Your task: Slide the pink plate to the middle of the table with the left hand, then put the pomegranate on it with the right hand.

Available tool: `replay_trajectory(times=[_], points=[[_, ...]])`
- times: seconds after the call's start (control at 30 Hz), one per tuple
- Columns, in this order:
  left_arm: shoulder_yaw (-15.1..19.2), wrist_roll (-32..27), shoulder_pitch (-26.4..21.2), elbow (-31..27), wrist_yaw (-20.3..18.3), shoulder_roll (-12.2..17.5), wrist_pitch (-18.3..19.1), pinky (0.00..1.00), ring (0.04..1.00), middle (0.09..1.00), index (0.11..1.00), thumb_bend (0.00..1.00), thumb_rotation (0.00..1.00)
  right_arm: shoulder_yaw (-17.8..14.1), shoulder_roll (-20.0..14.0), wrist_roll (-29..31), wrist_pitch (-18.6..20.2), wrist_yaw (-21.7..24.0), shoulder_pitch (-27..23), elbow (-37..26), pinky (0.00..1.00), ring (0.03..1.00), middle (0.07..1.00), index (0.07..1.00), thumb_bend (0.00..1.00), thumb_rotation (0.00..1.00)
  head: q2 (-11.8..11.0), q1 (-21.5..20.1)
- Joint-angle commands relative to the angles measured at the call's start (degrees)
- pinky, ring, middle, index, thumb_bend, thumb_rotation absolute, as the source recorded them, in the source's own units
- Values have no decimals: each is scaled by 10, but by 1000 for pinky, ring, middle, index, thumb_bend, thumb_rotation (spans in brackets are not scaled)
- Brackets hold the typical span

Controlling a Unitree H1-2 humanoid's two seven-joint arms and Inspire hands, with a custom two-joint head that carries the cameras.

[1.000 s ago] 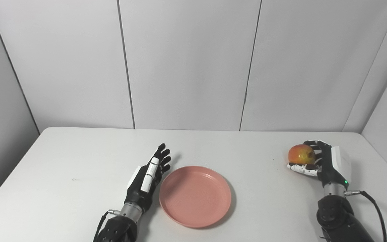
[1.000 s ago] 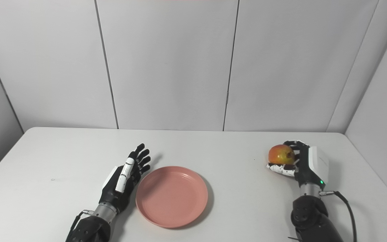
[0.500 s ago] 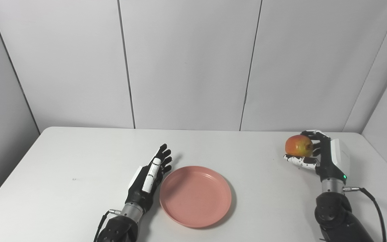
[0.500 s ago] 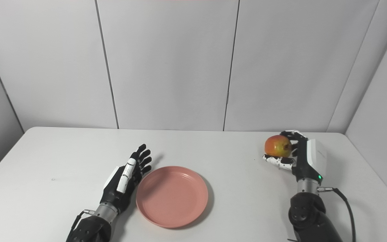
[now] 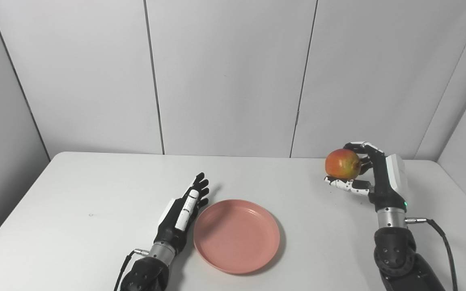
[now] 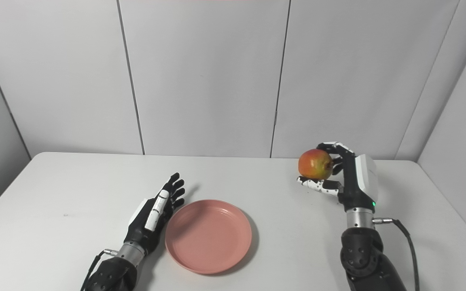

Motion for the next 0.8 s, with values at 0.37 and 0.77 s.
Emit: replay_trajectory(times=[0.37,0.77], points=[[-6,15,1,25,9,-14,-32,943,973,981,985,518,1000,9,24,-14,-8,51,2,-89,391,402,481,552,510,0,-2,5],[-7,22,1,23,15,-20,-28,938,970,978,983,529,1000,32,53,-9,-23,88,23,-116,383,399,486,555,510,0,-1,7]])
